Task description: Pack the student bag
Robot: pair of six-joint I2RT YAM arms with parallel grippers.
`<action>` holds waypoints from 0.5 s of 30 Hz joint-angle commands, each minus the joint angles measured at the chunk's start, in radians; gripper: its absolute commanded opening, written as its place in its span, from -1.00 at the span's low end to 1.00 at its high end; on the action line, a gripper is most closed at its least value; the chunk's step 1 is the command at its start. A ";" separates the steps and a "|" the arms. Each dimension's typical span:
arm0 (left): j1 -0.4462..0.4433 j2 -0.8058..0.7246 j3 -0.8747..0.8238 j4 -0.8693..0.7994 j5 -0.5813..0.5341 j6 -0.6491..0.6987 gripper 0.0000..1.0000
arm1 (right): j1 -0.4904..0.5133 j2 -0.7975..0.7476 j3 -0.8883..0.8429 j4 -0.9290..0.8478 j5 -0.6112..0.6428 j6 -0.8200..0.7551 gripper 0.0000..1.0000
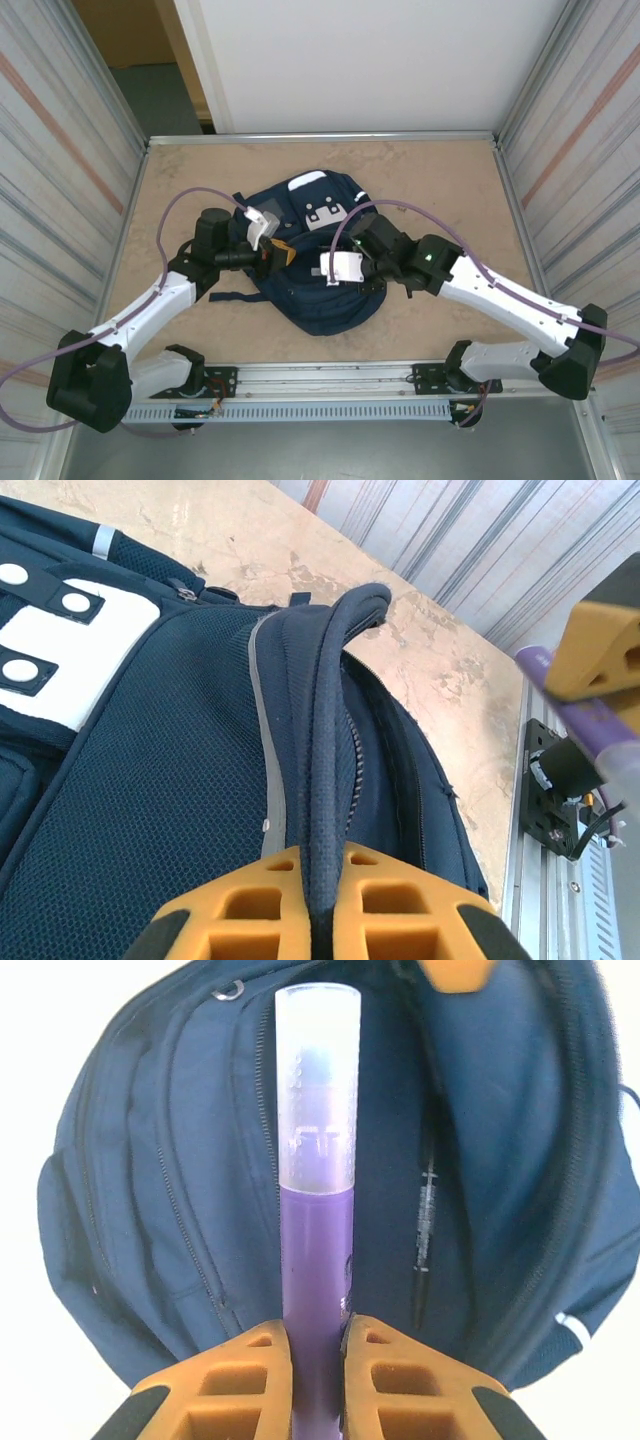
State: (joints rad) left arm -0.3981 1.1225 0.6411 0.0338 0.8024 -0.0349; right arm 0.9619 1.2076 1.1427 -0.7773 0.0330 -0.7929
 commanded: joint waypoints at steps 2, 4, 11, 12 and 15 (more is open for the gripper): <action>0.005 -0.014 0.010 0.089 0.119 -0.018 -1.00 | -0.001 0.065 -0.046 0.132 0.011 -0.146 -0.89; 0.005 -0.015 0.009 0.092 0.125 -0.028 -1.00 | -0.035 0.091 -0.085 0.268 0.012 -0.165 -0.87; 0.005 0.011 0.004 0.077 0.153 -0.037 -0.98 | -0.091 0.215 -0.158 0.541 0.076 -0.230 -0.55; 0.005 0.015 0.004 0.080 0.151 -0.049 -0.96 | -0.086 0.224 -0.152 0.535 0.086 -0.226 -0.46; 0.005 0.031 0.011 0.073 0.127 -0.081 -0.85 | -0.087 0.200 -0.156 0.483 0.007 -0.196 -0.27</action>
State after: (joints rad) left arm -0.3981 1.1526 0.6411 0.0456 0.8646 -0.0742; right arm 0.8711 1.4330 0.9833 -0.3286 0.0731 -0.9894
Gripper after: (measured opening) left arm 0.080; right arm 0.352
